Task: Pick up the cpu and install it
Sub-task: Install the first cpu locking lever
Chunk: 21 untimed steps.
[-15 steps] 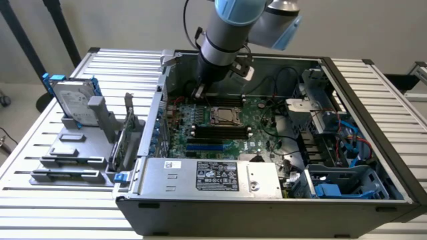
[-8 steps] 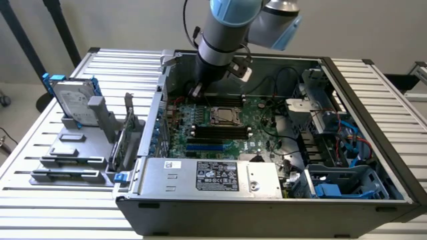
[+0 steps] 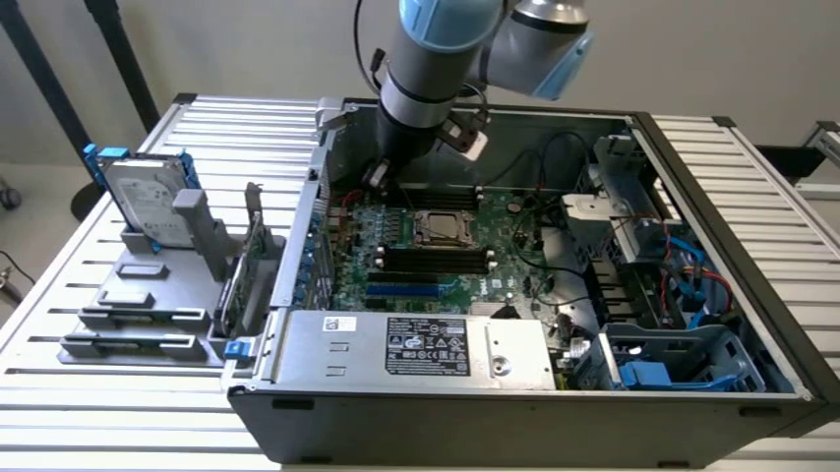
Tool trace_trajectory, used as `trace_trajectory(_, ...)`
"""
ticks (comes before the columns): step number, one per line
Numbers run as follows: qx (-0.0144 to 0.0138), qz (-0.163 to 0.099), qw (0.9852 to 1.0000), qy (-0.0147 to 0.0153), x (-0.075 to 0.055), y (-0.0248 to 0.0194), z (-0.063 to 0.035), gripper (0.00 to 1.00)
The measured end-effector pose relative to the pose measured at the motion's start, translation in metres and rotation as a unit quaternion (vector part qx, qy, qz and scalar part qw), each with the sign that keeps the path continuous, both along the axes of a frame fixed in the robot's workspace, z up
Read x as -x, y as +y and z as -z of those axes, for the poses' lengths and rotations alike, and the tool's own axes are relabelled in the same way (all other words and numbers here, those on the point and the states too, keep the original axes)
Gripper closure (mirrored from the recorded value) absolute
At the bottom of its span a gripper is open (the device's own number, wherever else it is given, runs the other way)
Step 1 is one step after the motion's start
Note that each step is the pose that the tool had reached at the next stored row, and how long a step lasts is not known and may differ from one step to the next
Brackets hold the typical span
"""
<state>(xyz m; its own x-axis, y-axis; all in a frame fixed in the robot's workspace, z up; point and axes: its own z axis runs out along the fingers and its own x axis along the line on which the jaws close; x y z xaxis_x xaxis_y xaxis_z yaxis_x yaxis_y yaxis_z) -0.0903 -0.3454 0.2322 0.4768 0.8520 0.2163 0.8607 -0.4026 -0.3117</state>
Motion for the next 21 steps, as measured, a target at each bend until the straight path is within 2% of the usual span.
trace_trajectory(3, -0.0001, 0.011, 0.9999, -0.0007, 0.000, 0.0000, -0.0009, 0.89)
trace_trajectory(5, -0.0001, 0.016, 0.9999, -0.0022, 0.000, 0.0000, -0.0022, 0.89)
trace_trajectory(11, -0.0002, 0.025, 0.9996, -0.0097, 0.000, 0.0000, -0.0091, 0.89)
trace_trajectory(18, -0.0005, 0.030, 0.9993, -0.0219, 0.000, 0.0000, -0.0176, 0.89)
trace_trajectory(21, -0.0007, 0.030, 0.9991, -0.0292, 0.000, 0.0000, -0.0197, 0.89)
